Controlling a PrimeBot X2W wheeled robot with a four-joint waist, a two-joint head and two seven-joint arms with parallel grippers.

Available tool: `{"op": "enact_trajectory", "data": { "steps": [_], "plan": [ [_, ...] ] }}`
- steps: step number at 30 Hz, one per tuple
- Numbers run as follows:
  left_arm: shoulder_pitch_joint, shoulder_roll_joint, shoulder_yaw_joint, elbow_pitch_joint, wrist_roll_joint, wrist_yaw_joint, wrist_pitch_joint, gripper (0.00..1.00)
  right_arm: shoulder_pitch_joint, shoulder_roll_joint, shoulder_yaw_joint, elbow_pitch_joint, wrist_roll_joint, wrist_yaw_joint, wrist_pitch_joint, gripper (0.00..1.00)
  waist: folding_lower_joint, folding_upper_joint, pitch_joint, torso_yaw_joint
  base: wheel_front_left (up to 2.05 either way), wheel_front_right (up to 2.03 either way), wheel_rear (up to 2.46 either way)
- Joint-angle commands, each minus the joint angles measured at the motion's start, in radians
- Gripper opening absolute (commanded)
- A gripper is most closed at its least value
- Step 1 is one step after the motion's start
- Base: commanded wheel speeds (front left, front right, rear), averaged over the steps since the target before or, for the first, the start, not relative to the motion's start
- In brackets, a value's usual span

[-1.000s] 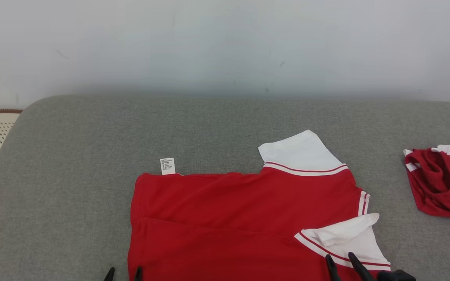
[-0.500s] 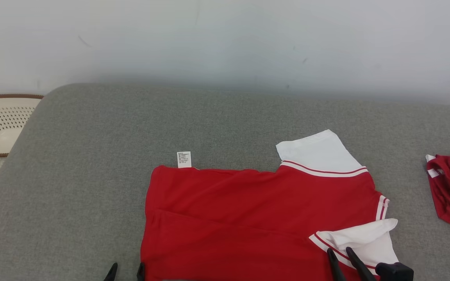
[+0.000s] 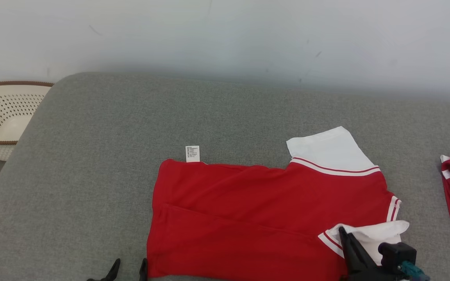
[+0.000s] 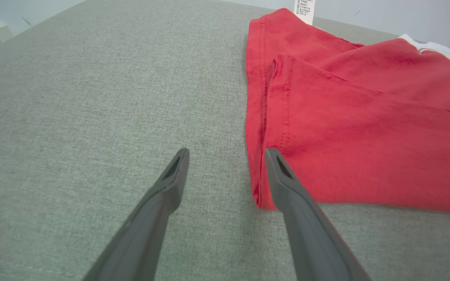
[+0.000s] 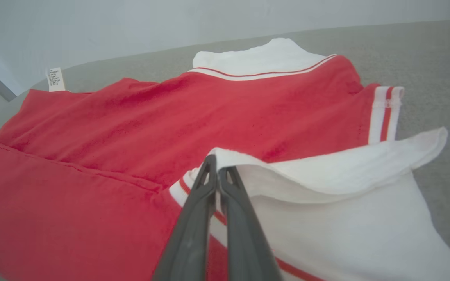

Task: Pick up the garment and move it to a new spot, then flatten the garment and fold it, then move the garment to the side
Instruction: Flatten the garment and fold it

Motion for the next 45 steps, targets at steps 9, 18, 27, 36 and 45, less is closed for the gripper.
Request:
{"op": "enact_trajectory", "data": {
  "steps": [9,18,27,36,45],
  "plan": [
    [-0.037,0.002,-0.026,0.006,-0.021,0.003,-0.001,1.0,-0.146,-0.031,0.021,0.103,-0.035,-0.001,0.0,1.0,0.0,0.0,0.02,0.008,0.0,0.0,0.0],
    [-0.072,0.002,-0.042,-0.019,-0.025,0.012,-0.001,1.0,-0.253,-0.014,-0.004,0.145,-0.084,-0.001,0.0,1.0,0.0,0.0,0.041,0.013,0.0,0.0,0.0],
    [-0.177,0.002,-0.014,-0.034,0.019,-0.012,-0.001,1.0,-0.307,-0.012,-0.068,0.101,-0.131,-0.001,0.0,1.0,0.0,0.0,0.087,-0.024,0.0,0.0,0.0],
    [-0.398,0.021,0.03,0.115,0.047,-0.064,-0.001,1.0,-0.345,-0.009,-0.059,0.05,-0.123,-0.001,0.0,1.0,0.0,0.0,0.164,-0.102,0.0,0.0,0.0],
    [-0.547,0.035,0.069,0.305,0.021,-0.089,-0.001,1.0,-0.359,-0.008,-0.049,0.007,-0.112,-0.001,0.0,1.0,0.0,0.0,0.22,-0.167,0.0,0.0,0.0]
  ]
}}
